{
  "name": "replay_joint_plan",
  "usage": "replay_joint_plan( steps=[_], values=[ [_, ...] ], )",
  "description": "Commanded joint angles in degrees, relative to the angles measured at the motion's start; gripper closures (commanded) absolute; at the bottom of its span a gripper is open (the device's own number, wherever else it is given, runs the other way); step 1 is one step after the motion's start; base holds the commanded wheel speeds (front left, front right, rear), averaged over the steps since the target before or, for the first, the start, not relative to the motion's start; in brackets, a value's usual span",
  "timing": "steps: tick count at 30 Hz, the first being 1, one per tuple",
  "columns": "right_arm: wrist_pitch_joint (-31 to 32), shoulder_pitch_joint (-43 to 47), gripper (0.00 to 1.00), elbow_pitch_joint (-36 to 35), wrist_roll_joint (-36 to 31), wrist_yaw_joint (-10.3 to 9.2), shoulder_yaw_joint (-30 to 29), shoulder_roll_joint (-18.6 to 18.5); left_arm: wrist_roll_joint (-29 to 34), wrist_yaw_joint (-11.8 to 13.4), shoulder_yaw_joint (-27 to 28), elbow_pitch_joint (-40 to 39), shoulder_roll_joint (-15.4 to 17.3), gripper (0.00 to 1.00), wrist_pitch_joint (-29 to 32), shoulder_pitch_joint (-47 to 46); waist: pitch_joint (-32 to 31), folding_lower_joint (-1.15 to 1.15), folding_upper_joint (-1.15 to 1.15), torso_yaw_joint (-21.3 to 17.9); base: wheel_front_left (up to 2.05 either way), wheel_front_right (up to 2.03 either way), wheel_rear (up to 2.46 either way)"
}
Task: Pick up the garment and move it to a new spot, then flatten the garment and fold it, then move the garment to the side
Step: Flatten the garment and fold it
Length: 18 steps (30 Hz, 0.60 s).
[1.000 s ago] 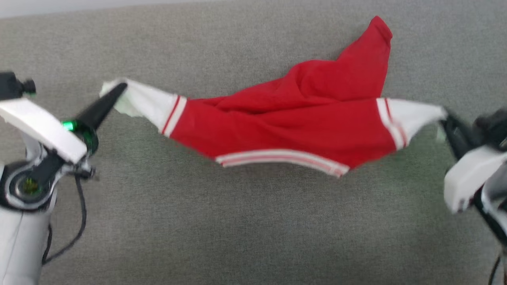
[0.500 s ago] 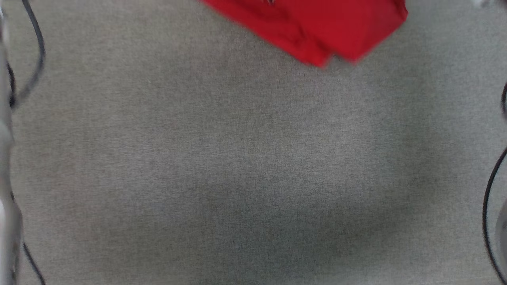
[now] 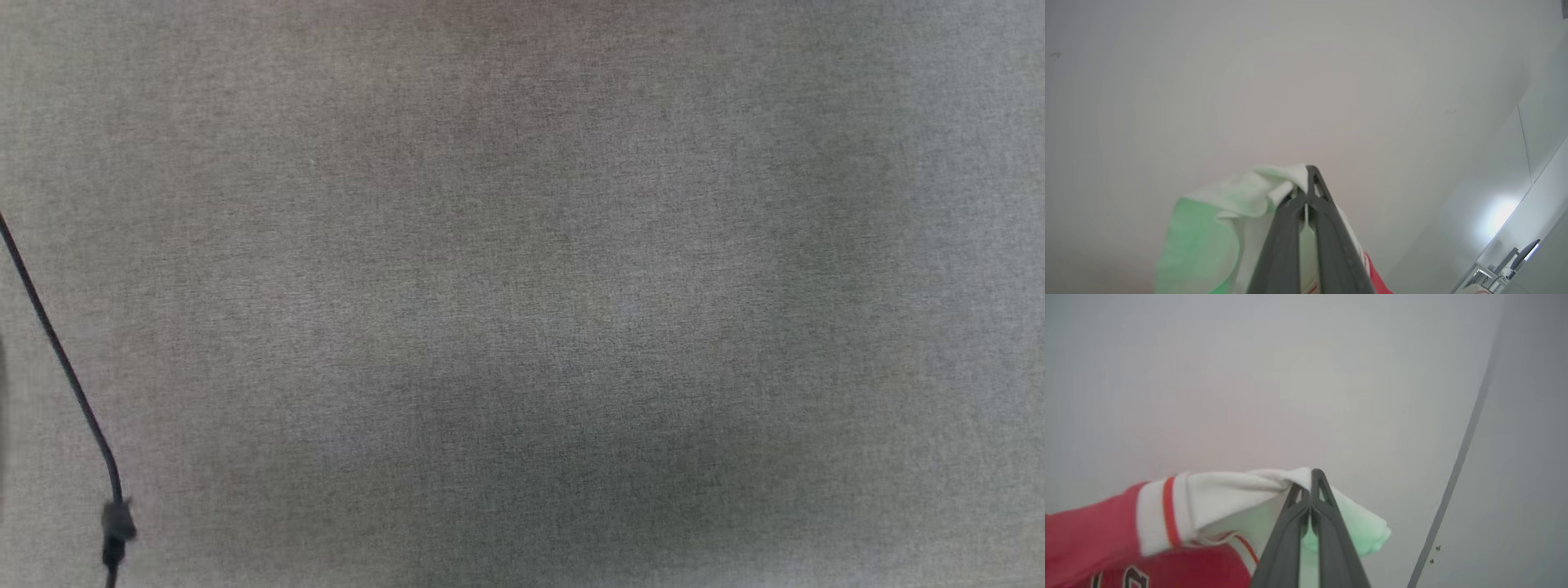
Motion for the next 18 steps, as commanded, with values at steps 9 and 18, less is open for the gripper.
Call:
replay_joint_plan(
  steps=[9,18],
  values=[
    [0.11,18.8,1.0,0.67,6.04,-0.13,10.2,-4.5,-10.06,-0.23,-4.97,-12.34,4.36,1.0,1.63,28.5,-3.01,0.0,0.0,0.57,0.0,0.0,0.0],
    [9.18,45.99,1.0,-17.16,16.76,-0.13,13.48,-13.46,-16.32,-0.25,-9.07,-25.46,9.75,1.0,0.96,57.08,-7.83,0.0,0.0,1.43,0.0,0.0,0.0]
  ],
)
